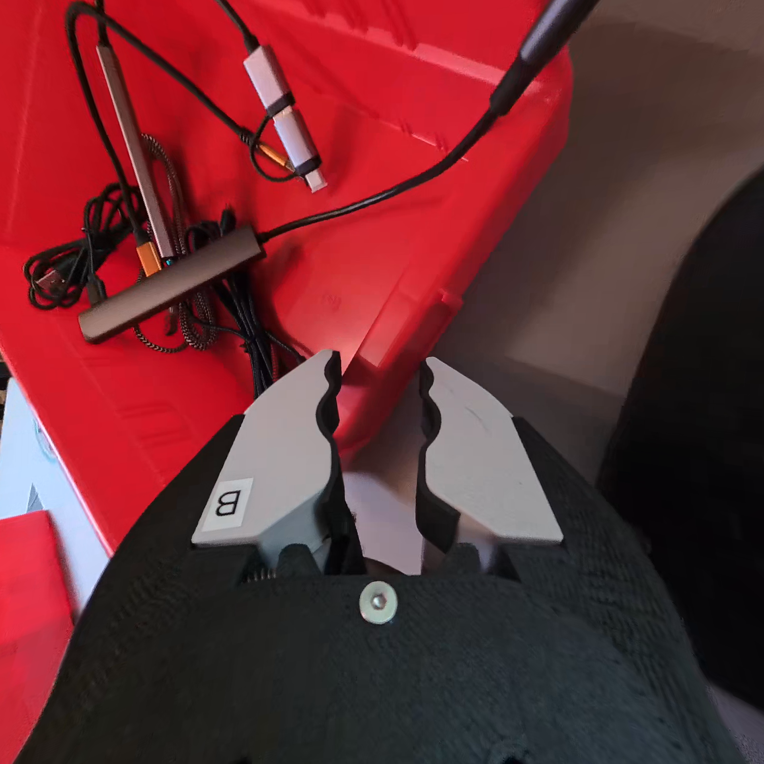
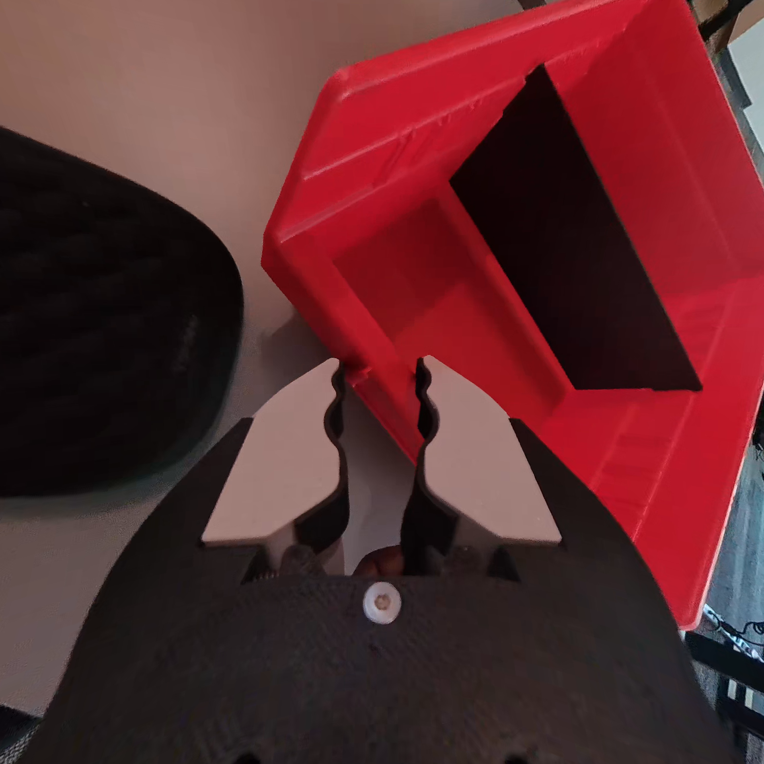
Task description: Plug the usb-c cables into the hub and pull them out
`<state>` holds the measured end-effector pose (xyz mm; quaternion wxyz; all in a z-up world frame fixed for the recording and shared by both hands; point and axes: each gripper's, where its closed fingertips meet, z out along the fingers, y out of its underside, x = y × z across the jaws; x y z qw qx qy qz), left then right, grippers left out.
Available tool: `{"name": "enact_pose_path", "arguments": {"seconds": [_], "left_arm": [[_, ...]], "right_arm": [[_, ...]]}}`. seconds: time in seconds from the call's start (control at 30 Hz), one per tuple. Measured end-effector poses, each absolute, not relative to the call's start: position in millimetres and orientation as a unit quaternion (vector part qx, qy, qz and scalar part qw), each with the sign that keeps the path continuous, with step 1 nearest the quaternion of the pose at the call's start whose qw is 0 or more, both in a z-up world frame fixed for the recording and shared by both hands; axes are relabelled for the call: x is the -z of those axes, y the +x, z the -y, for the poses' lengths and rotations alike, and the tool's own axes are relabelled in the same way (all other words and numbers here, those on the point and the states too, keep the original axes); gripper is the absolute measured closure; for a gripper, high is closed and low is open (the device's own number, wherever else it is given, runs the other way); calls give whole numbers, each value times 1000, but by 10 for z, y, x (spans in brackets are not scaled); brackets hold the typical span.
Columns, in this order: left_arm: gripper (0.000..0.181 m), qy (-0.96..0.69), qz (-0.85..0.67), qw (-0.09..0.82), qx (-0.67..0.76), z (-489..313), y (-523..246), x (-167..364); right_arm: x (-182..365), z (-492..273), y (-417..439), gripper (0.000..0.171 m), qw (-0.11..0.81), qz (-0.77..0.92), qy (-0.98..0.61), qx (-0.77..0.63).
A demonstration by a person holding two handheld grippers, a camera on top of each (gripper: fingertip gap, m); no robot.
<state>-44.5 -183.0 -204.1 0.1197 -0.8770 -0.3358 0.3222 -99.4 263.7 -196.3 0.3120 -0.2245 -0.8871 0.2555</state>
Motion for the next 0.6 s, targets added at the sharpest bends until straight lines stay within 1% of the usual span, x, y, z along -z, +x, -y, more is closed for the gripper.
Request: {"name": "enact_pose_path", "arguments": {"seconds": [0.17,0.37,0.6], "left_arm": [[144,-877,338,107,-323,2099,-15,2037],[144,-864,362,94,-337,2334,377,2031],[144,-850,381,91,-353,2542,615,2019]], "right_arm": [[1964,-2939,-933,140,332,883,-209,-258],[1964,-3317,-837,140,328,887,-206,-251],[1963,-3390,-795,140,333,883,-205,-259]]}}
